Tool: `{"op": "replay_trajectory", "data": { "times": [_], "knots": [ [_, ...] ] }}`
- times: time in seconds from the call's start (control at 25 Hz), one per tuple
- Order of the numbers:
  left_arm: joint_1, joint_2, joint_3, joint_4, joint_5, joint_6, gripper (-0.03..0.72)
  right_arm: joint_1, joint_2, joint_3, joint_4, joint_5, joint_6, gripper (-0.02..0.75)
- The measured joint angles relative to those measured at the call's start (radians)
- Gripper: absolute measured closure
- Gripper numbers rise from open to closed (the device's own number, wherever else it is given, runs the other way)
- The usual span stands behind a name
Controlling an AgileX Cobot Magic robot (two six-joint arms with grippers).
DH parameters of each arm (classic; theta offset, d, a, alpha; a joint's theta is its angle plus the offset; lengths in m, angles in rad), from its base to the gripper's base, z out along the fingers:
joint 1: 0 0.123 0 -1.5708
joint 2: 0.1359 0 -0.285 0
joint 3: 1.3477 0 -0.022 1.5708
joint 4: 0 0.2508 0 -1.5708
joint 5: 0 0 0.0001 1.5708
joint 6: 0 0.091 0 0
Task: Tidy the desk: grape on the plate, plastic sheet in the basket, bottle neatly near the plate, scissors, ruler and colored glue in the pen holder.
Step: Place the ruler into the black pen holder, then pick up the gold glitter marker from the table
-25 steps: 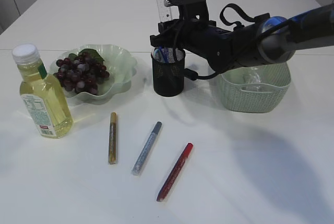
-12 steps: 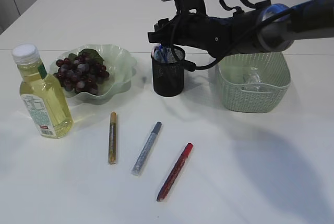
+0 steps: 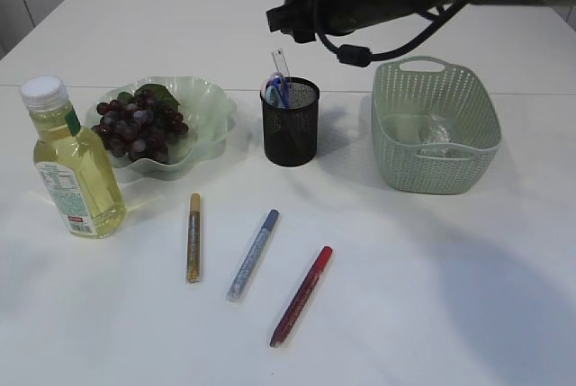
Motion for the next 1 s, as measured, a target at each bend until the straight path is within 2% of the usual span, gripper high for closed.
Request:
{"op": "replay_trajectory", "data": {
  "times": [0.2,0.32,0.56,0.76,1.0],
  "knots": [
    [0.0,0.039,0.0,-0.215,0.002,0.087,0.402,0.0,-0.12,0.0,-0.032,0.265,0.002,0.307],
    [0.0,0.069,0.0,-0.268,0.002,0.063,0.402,0.0,-0.184,-0.004,-0.037,0.428,0.002,0.307],
    [0.0,0.163,0.0,-0.19,0.002,0.0,0.402,0.0,-0.272,-0.006,-0.034,0.719,0.002,0.307],
    [0.0,0.261,0.0,-0.123,0.002,-0.033,0.402,0.0,-0.281,-0.008,0.022,0.973,0.002,0.307],
    [0.0,0.352,0.0,-0.073,-0.004,-0.067,0.402,0.0,-0.281,-0.008,0.106,1.029,0.002,0.307]
  ]
}}
